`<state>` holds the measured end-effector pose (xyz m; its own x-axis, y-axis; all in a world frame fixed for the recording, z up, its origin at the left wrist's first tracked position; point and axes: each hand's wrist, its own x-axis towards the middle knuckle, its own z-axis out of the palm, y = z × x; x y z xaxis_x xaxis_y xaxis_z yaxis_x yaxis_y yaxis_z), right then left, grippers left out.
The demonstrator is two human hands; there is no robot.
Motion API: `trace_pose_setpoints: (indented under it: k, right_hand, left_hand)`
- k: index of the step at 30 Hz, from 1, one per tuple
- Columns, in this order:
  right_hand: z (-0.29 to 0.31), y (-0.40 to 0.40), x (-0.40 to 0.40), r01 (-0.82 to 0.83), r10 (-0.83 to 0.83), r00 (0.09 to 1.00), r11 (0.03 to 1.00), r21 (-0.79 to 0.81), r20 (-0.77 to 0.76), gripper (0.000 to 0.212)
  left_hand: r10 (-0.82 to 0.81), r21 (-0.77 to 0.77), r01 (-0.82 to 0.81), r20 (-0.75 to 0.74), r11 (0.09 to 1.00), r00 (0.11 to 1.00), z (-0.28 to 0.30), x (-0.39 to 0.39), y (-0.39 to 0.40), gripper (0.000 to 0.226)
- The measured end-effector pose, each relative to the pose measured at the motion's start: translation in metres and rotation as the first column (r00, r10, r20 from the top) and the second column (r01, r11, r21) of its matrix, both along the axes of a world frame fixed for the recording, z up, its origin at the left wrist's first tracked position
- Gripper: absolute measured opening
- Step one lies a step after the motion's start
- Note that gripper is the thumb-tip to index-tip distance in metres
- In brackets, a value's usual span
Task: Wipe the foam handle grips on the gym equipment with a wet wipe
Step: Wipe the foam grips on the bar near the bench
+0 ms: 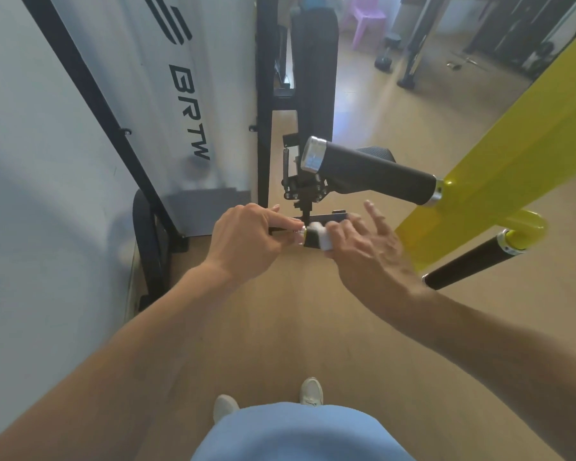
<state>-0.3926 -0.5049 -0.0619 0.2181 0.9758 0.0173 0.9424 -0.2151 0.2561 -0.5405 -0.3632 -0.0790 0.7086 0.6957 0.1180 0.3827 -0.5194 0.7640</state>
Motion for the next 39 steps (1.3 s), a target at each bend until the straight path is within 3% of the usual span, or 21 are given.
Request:
trace_pose_setpoints:
  k: [3,4,6,9,11,13,15,18,19,21,24,26,29,31,36,39]
  right_hand:
    - [0.022,-0.02,0.001,0.16,-0.084,0.949,0.959,-0.235,0.303,0.056]
    - [0.024,-0.022,0.0,0.169,-0.072,0.938,0.949,-0.266,0.34,0.062]
    - [0.019,-0.011,-0.006,0.092,-0.036,0.962,0.976,-0.2,0.271,0.059]
    - [-0.006,0.02,-0.016,-0.056,0.056,0.998,0.997,0.047,0.012,0.041]
    - [-0.015,0.027,-0.016,-0.078,0.081,0.996,0.989,0.123,-0.022,0.033]
    - [-0.006,0.017,-0.011,-0.035,0.035,0.999,0.999,0.019,0.033,0.04]
    - [0.009,-0.004,-0.003,0.1,-0.061,0.975,0.979,-0.176,0.214,0.04]
    - [0.024,-0.018,0.0,0.196,-0.08,0.917,0.944,-0.266,0.39,0.033]
    - [0.02,-0.013,-0.002,0.17,-0.072,0.935,0.951,-0.26,0.348,0.032]
    - [0.008,0.004,-0.007,0.076,-0.06,0.992,0.985,-0.155,0.108,0.026]
    - [-0.014,0.018,-0.008,-0.076,0.08,0.99,0.997,0.032,-0.119,0.012]
    - [-0.011,0.009,-0.001,-0.063,0.065,0.994,0.998,0.032,-0.084,0.021]
    - [0.011,-0.016,0.002,0.101,-0.055,0.968,0.978,-0.183,0.243,0.034]
    - [0.02,-0.02,0.003,0.149,-0.049,0.94,0.949,-0.276,0.337,0.035]
    - [-0.006,0.015,-0.008,-0.081,0.077,0.993,0.996,-0.042,-0.09,0.025]
    - [-0.01,0.016,-0.007,-0.1,0.101,0.988,0.995,0.013,-0.118,0.019]
  left_hand:
    - [0.001,-0.019,-0.001,-0.002,1.0,1.0,-0.001,0.004,0.0,0.015]
    - [0.002,-0.027,-0.002,-0.004,1.0,1.0,0.0,0.006,-0.002,0.015]
    - [0.014,-0.028,-0.014,-0.008,1.0,1.0,0.0,0.008,-0.006,0.015]
    - [0.015,0.009,-0.015,-0.006,1.0,1.0,0.001,0.008,-0.008,0.015]
    - [0.011,0.019,-0.01,-0.021,1.0,1.0,0.0,0.007,-0.006,0.017]
    - [0.012,0.013,-0.011,-0.044,1.0,0.999,-0.001,0.005,-0.002,0.014]
    - [0.001,-0.008,-0.001,-0.044,1.0,0.999,-0.003,0.005,0.0,0.014]
    - [-0.016,-0.038,0.014,-0.043,0.999,0.999,-0.002,0.005,-0.003,0.014]
    - [-0.009,-0.054,0.007,-0.033,0.998,0.999,-0.001,0.006,-0.004,0.015]
    - [-0.005,-0.063,0.003,-0.023,0.998,1.0,0.003,0.007,-0.004,0.022]
    - [-0.034,-0.052,0.032,-0.04,0.998,0.999,0.005,0.007,-0.003,0.027]
    - [-0.042,-0.072,0.039,-0.036,0.997,0.998,0.005,0.004,-0.001,0.027]
    - [-0.031,-0.117,0.027,-0.035,0.993,0.999,0.004,0.002,0.0,0.024]
    - [-0.022,-0.139,0.017,-0.036,0.99,0.999,0.003,0.002,-0.003,0.019]
    - [-0.049,-0.135,0.048,-0.007,0.99,0.999,-0.001,0.004,-0.007,0.022]
    - [-0.05,-0.144,0.049,-0.005,0.988,0.999,0.001,0.0,-0.006,0.021]
